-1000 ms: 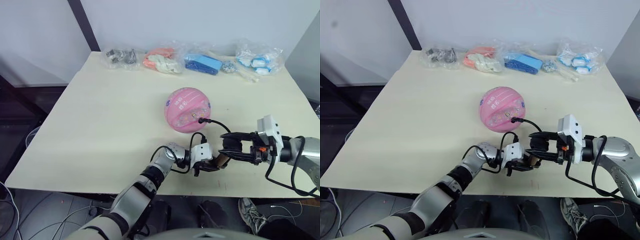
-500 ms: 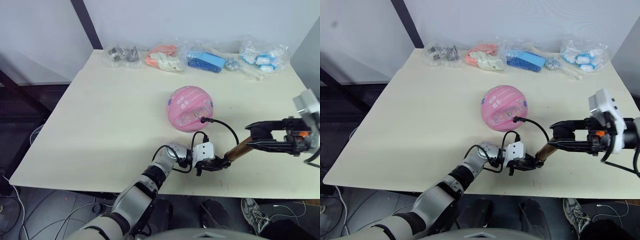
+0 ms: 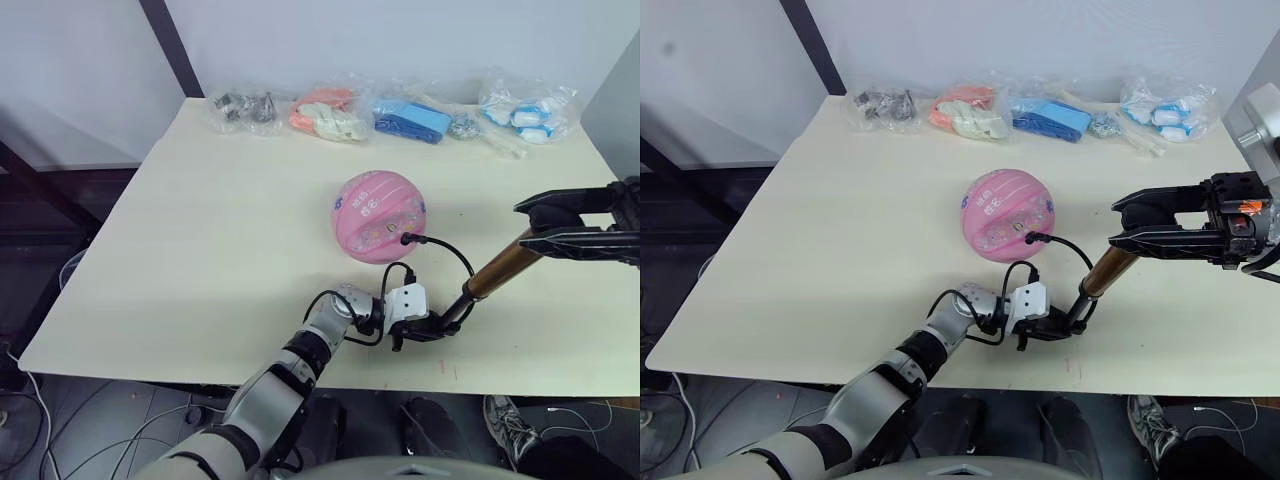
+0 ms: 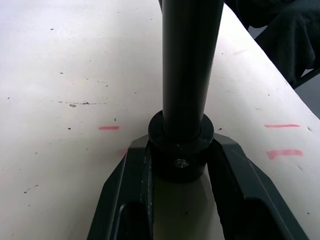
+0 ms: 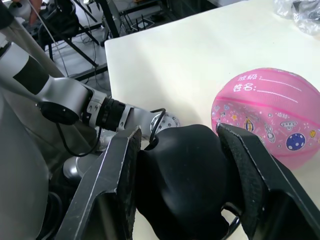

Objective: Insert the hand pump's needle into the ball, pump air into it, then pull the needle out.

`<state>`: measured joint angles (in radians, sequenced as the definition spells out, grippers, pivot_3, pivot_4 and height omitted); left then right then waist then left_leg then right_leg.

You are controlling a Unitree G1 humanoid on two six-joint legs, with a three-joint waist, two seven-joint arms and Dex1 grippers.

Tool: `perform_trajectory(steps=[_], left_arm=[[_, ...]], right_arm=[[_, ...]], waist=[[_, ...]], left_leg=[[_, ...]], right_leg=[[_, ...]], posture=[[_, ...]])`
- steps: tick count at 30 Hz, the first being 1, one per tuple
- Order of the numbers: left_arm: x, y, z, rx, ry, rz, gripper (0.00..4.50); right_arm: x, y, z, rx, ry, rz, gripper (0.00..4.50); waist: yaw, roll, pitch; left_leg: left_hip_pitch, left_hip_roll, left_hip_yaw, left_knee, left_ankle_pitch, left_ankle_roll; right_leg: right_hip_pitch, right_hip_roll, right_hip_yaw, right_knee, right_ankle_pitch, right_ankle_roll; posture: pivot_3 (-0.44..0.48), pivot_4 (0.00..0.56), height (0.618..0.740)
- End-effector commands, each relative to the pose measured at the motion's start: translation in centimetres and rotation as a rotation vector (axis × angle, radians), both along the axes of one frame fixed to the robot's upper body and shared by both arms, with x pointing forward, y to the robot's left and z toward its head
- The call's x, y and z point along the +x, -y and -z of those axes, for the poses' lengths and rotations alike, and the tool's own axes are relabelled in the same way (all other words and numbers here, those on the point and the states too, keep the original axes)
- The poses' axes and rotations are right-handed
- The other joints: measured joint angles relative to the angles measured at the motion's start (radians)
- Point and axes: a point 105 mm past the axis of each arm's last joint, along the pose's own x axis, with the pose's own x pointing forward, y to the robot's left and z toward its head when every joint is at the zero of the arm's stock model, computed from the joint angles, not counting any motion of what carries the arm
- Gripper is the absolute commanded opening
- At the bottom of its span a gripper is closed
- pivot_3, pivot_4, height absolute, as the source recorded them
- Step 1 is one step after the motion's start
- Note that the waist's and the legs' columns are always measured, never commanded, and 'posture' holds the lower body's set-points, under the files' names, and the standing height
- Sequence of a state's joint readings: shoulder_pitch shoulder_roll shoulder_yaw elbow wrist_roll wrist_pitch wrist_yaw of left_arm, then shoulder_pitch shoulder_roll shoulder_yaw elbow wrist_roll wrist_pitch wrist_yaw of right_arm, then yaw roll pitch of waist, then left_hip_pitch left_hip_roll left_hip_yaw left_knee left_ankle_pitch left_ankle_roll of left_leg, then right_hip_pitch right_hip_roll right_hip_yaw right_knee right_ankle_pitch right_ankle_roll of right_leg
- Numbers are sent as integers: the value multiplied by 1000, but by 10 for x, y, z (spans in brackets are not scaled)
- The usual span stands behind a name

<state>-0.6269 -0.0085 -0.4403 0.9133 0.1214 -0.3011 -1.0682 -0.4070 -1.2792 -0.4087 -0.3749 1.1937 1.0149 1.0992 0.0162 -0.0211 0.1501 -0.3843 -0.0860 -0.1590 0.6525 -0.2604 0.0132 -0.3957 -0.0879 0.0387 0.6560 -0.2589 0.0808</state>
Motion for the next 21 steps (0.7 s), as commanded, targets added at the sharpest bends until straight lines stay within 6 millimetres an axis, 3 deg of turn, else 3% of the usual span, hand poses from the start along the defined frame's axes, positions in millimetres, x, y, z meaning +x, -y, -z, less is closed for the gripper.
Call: perform_trajectory(steps=[1,6,21], left_arm=[[-5,-18,28,107,-69,-37,1056],[-5,-18,27,108,-69,-35,1056],[-3,-19,26,109,-65,-38,1056]], right_arm=[[0,-1,-4,1,78,4,1945],[7,-11,30,16,46,-9,1945],[12,-34,88,199,52,36,1945]], waist=[[0,0,0],[-2,-5,-3],[-3,-7,-4]], left_leg=[[0,0,0,0,0,0],[2,1,0,0,0,0],[3,1,0,0,0,0]], right_leg=[[0,0,0,0,0,0],[1,1,0,0,0,0],[2,2,1,1,0,0]], posture=[[0,150,736],[0,150,736],[0,150,736]])
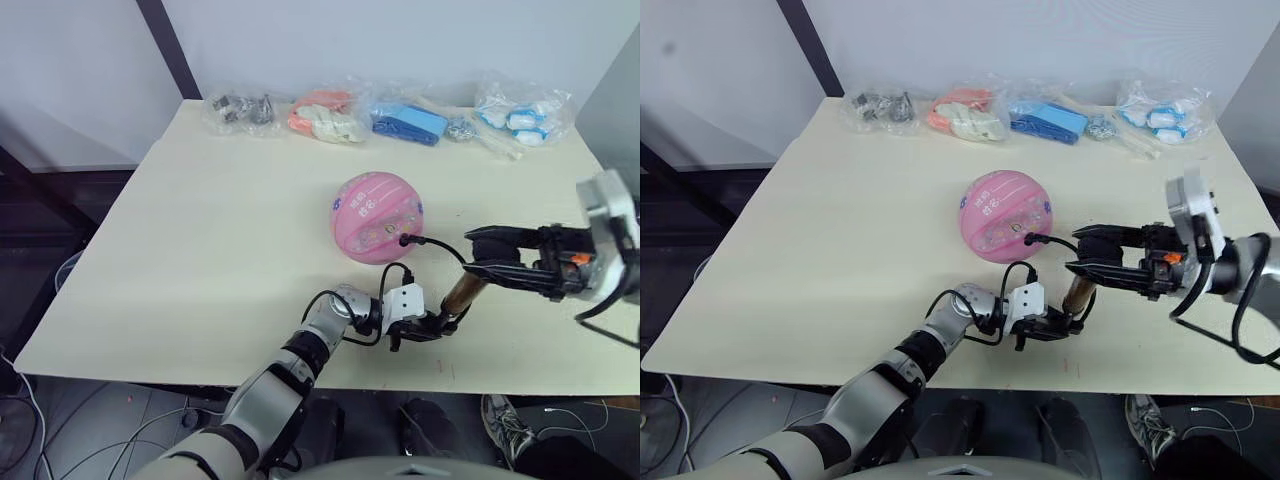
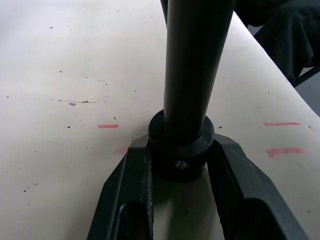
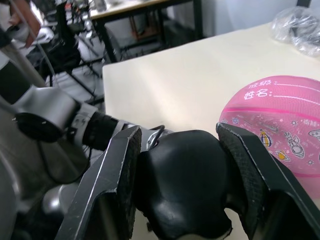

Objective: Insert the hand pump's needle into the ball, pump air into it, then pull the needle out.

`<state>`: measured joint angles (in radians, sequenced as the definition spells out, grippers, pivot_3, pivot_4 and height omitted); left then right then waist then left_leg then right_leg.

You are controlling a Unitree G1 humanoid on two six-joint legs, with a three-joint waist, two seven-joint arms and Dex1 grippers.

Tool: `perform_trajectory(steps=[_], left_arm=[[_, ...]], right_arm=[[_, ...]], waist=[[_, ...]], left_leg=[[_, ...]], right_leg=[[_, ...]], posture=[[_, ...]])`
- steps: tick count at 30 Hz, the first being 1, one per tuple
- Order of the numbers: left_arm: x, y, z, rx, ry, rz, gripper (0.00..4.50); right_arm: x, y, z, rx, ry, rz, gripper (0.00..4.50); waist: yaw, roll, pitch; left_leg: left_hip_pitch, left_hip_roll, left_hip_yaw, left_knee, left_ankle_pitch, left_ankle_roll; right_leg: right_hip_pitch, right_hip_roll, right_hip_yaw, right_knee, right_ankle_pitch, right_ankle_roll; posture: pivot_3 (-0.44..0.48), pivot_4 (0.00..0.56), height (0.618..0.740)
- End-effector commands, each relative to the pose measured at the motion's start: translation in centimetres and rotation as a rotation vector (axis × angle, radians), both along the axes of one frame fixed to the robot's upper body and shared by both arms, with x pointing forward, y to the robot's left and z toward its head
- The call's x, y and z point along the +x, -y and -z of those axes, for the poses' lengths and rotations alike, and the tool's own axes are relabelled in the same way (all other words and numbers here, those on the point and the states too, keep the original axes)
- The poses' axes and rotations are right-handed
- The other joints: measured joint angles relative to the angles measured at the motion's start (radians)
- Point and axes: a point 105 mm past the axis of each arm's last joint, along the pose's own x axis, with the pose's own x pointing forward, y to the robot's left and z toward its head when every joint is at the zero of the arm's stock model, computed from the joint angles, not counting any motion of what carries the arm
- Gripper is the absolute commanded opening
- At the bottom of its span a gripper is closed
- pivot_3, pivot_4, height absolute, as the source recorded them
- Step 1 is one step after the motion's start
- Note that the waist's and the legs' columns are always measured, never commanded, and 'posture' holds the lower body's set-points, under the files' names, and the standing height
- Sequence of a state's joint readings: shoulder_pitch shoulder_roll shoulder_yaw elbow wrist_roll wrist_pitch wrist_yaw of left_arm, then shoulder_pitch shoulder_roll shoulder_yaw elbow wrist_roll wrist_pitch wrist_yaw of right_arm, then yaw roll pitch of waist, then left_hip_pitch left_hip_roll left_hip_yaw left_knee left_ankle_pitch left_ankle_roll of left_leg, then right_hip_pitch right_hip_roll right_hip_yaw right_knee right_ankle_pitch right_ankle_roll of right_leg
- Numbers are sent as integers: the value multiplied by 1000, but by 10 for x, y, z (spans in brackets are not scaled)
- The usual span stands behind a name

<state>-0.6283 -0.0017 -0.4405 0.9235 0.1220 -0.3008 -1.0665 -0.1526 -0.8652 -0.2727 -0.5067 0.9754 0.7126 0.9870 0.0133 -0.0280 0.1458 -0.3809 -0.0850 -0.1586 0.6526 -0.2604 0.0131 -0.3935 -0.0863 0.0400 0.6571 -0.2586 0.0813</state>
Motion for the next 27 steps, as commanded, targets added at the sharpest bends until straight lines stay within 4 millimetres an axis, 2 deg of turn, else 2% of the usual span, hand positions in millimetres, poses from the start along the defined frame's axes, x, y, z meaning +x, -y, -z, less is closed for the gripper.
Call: perform_trajectory(steps=[1,8,12,14,27], left_arm=[[-4,-16,23,97,-61,-31,1056],[-4,-16,23,97,-61,-29,1056],[-3,-17,23,99,-58,-28,1056],[-3,-17,23,100,-58,-27,1056],[-4,-18,24,103,-62,-29,1056]], right_arm=[[0,-4,18,-32,7,24,1945],[0,-3,60,-61,29,76,1945],[1,-1,63,-65,72,78,1945],[5,2,57,-64,117,89,1945],[3,17,-21,-20,226,52,1945]], waist=[[-1,0,0],[-2,0,0],[-3,0,-1],[-3,0,0],[-2,5,4]], left_leg=[[0,0,0,0,0,0],[1,0,-1,0,0,0],[2,0,0,0,0,0],[2,0,0,0,0,0],[0,0,1,0,0,0]], right_leg=[[0,0,0,0,0,0],[1,1,0,0,0,0],[1,1,0,0,0,0],[1,1,0,0,0,0],[-1,0,1,0,0,0]], posture=[[0,150,736],[0,150,736],[0,150,736],[0,150,736],[0,150,736]])
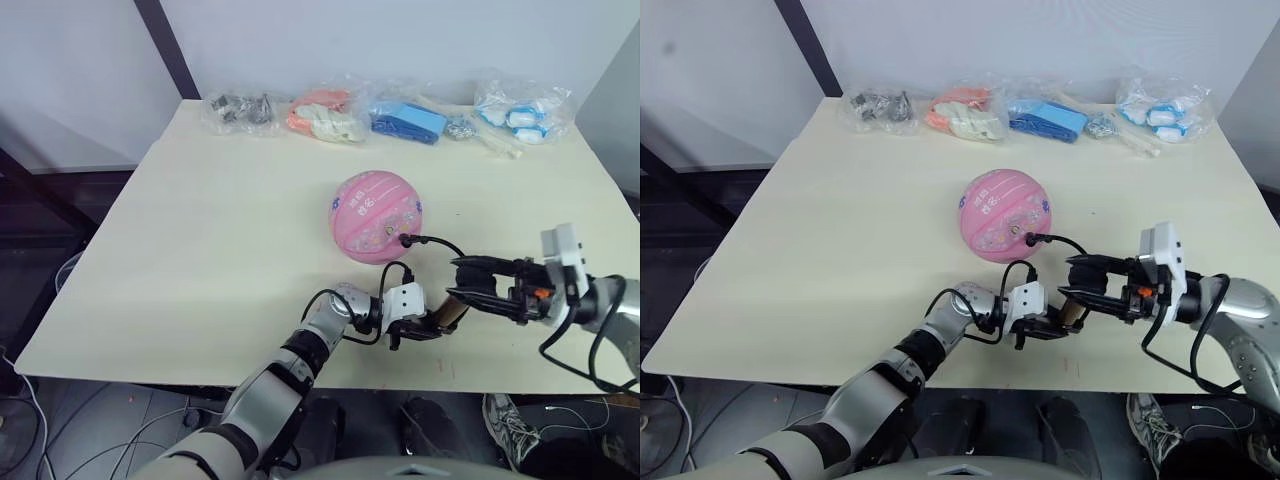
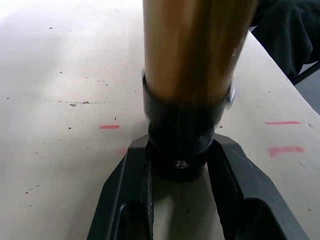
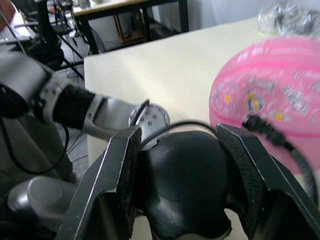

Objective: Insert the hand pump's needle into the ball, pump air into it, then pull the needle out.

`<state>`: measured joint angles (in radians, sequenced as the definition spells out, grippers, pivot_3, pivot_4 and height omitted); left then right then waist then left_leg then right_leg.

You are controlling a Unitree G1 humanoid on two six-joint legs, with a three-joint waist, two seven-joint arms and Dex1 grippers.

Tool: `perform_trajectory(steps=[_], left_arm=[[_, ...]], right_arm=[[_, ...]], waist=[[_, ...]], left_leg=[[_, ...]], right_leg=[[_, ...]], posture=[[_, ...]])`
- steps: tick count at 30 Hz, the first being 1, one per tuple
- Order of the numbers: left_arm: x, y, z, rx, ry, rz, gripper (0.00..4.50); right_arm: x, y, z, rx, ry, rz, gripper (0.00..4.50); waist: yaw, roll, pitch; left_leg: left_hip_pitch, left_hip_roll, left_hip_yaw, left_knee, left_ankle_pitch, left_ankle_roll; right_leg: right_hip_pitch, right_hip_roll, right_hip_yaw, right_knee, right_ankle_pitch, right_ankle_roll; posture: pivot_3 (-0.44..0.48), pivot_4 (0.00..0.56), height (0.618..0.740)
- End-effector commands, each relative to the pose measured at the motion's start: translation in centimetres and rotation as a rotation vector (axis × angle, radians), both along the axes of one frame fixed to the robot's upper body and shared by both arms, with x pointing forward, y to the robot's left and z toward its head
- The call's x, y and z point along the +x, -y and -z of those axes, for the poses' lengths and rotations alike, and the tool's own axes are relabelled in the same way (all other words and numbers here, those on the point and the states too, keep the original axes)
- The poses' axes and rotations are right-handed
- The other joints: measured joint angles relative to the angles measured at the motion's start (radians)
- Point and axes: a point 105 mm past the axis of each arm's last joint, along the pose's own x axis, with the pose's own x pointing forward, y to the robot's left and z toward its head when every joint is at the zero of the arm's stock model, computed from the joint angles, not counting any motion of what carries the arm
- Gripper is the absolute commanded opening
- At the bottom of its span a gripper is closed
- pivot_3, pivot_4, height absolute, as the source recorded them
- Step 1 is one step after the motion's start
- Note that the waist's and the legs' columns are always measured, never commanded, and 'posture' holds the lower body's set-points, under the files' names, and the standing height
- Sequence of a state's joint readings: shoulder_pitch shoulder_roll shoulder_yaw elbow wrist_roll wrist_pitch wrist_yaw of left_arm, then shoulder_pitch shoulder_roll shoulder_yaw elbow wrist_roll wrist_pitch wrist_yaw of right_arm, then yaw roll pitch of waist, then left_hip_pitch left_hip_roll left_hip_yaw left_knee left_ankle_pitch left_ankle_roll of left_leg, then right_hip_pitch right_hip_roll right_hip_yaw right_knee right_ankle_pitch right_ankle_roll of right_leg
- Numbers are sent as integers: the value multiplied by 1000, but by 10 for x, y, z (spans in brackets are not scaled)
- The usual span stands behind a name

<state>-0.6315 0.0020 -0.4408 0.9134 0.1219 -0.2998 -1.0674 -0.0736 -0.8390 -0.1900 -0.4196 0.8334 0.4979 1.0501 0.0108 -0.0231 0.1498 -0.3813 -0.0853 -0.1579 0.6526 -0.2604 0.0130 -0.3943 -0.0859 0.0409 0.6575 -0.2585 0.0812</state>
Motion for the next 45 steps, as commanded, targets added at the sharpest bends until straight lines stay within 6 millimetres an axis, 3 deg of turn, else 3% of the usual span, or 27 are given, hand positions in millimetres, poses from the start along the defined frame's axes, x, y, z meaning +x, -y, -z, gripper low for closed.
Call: perform_trajectory(steps=[1,13,21,27,33,41,45], left_arm=[[-6,-19,27,105,-73,-31,1056],[-6,-19,27,105,-75,-29,1056],[-6,-18,27,100,-75,-34,1056],[-6,-16,27,99,-76,-37,1056],[-5,-16,27,98,-72,-42,1056],[-4,-17,28,99,-72,-48,1056],[-5,-18,28,101,-72,-49,1056]], right_arm=[[-4,9,-53,-1,188,25,1945],[-18,25,-124,49,255,12,1945],[-18,25,-143,101,246,5,1945],[-12,19,-109,46,180,8,1945],[-3,15,-56,39,121,38,1945],[-5,10,-17,27,50,26,1945],[-9,9,-15,18,-10,-2,1945]], waist=[[0,0,1],[1,1,3],[2,2,4],[2,2,4],[0,-5,-3],[-1,-18,-17],[-1,-14,-16]], left_leg=[[0,0,0,0,0,0],[-1,0,1,0,0,0],[-2,0,1,0,0,0],[-2,0,1,0,0,0],[2,1,0,0,0,0],[8,1,-1,-2,0,0],[12,1,0,-3,-1,1]], right_leg=[[0,0,0,0,0,0],[-1,0,0,0,0,0],[-2,-1,0,0,0,0],[-2,-1,0,0,0,0],[2,0,0,0,0,0],[9,1,-1,-2,0,0],[13,0,-1,-5,-1,1]], posture=[[0,150,736],[0,150,736],[0,150,736],[0,150,736],[0,150,736],[0,150,736],[0,150,736]])
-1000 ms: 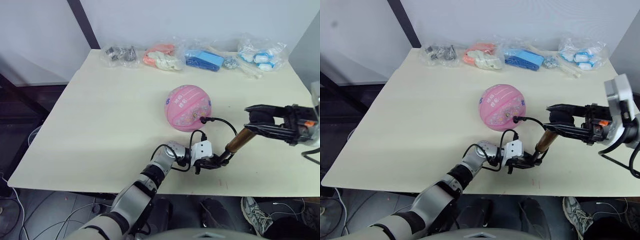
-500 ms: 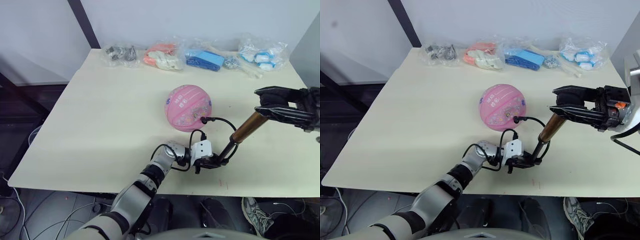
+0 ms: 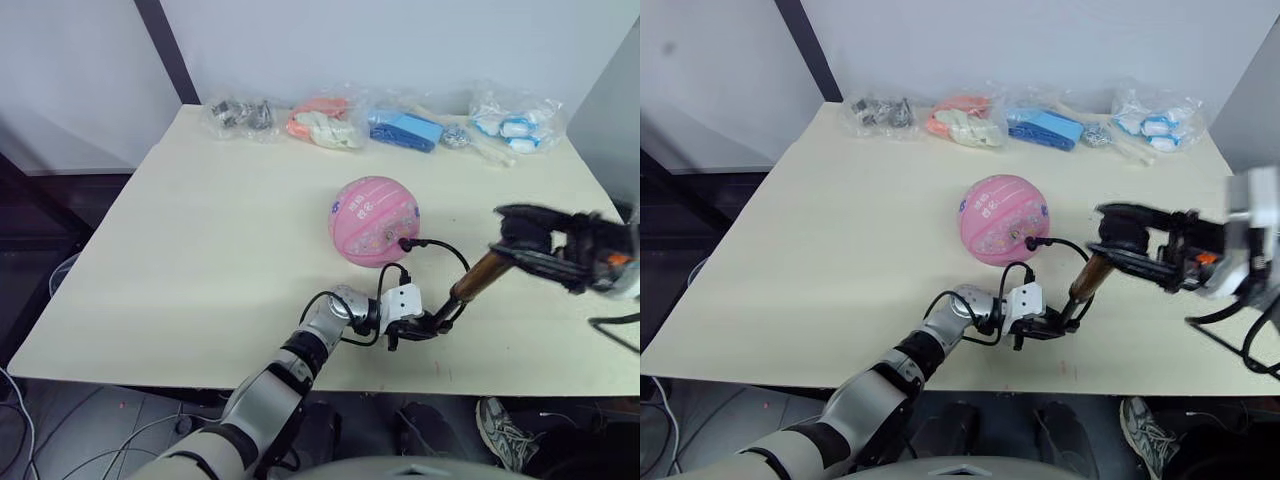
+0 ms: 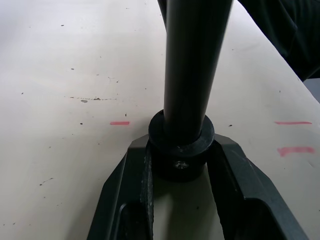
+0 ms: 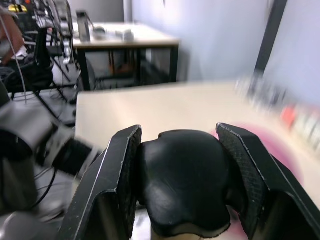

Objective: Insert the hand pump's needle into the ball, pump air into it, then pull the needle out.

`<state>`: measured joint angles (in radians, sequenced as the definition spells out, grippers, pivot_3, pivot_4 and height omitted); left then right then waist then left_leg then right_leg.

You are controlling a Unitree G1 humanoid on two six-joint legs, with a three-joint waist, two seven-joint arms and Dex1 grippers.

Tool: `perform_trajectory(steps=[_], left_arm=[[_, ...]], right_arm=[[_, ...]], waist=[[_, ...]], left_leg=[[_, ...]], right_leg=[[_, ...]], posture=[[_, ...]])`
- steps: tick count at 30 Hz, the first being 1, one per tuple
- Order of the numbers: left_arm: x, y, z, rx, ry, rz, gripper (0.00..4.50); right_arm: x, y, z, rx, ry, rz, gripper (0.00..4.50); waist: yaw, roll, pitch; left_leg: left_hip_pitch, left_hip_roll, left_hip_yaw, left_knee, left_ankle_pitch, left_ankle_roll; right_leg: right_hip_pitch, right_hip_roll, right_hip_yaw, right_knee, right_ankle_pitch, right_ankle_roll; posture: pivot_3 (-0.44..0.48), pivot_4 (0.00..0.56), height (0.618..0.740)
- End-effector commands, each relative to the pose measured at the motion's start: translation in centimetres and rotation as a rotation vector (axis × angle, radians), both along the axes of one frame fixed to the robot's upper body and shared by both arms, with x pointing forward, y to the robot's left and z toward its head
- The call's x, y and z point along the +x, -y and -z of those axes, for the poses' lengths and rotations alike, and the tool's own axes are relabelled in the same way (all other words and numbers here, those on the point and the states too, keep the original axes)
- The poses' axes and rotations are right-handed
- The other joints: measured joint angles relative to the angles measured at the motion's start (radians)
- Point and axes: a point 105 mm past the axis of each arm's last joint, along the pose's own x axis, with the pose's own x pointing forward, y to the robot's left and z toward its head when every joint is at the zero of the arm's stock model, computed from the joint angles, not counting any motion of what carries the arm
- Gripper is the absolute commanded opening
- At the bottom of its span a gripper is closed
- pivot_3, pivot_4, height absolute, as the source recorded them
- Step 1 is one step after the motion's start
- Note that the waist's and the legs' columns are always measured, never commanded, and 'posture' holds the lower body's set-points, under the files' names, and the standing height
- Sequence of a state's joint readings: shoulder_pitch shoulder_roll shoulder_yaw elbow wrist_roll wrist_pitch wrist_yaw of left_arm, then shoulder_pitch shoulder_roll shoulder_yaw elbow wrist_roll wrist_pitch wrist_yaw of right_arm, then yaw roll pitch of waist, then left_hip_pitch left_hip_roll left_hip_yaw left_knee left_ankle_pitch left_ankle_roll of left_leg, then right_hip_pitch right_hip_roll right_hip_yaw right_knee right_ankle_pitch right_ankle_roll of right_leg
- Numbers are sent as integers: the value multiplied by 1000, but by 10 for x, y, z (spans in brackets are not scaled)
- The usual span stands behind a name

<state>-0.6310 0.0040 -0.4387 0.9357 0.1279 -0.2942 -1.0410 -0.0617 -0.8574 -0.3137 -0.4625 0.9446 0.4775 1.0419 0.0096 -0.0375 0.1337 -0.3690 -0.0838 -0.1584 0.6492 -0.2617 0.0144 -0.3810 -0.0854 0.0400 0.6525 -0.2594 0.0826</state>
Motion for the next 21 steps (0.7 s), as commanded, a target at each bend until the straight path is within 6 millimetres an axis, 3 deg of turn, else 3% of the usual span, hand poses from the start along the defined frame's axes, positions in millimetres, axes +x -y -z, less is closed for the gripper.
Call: perform_trajectory(steps=[1,5,14,21], left_arm=[[-7,-15,23,85,-63,-15,1056],[-6,-15,22,84,-61,-14,1056],[-5,-16,21,83,-62,-18,1056],[-6,-15,22,84,-62,-17,1056]], right_arm=[[0,1,16,-57,-128,-13,1945],[4,3,16,-73,-132,-11,1945],[4,-7,63,-101,-205,6,1945],[6,-8,79,-90,-198,26,1945]], waist=[[1,1,1],[2,2,2],[3,3,3],[2,3,3]], left_leg=[[0,0,0,0,0,0],[-1,0,-1,-1,0,0],[-1,0,-1,-1,0,0],[-1,0,-2,-1,0,0]], right_leg=[[0,0,0,0,0,0],[0,0,-1,-2,1,-1],[0,0,-1,-2,0,0],[0,0,-2,-2,0,0]], posture=[[0,150,736],[0,150,736],[0,150,736],[0,150,736]])
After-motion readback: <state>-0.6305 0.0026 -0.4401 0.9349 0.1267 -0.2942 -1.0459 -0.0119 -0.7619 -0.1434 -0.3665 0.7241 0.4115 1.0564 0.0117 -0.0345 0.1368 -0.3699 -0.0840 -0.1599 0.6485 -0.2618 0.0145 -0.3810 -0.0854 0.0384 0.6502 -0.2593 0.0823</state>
